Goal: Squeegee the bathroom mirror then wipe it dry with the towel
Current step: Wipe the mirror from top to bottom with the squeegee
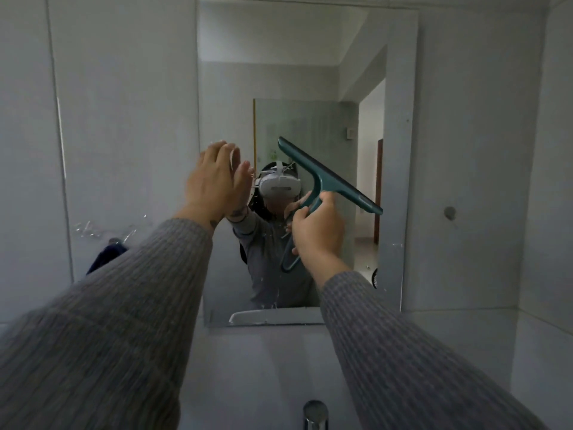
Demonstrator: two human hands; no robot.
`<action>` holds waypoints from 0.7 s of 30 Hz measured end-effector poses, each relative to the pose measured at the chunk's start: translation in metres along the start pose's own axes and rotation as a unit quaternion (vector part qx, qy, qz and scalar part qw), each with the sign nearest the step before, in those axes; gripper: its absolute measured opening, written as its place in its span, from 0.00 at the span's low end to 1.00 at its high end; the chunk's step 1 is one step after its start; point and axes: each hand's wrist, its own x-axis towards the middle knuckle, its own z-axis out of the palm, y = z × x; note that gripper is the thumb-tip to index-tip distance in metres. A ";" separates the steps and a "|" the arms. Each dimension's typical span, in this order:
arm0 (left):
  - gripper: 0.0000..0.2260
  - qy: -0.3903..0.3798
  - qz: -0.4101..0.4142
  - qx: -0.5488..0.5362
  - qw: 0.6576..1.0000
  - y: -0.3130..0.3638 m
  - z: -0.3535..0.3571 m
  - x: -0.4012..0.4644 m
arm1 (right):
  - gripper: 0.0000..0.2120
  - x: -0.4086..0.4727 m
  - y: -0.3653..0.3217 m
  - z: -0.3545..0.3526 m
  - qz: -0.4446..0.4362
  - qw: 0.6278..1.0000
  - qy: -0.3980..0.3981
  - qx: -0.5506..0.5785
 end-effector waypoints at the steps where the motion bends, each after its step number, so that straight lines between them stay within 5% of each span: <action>1: 0.22 -0.004 0.001 0.004 1.000 -0.002 -0.002 0.001 | 0.08 -0.004 0.000 0.005 -0.001 1.000 -0.006 -0.002; 10: 0.21 -0.021 0.002 0.002 1.000 -0.010 -0.010 -0.009 | 0.19 -0.043 -0.006 0.030 -0.078 0.989 -0.095 -0.086; 21: 0.20 -0.032 -0.011 0.000 0.999 -0.014 -0.001 -0.013 | 0.17 -0.050 0.002 0.023 -0.213 0.939 -0.153 -0.223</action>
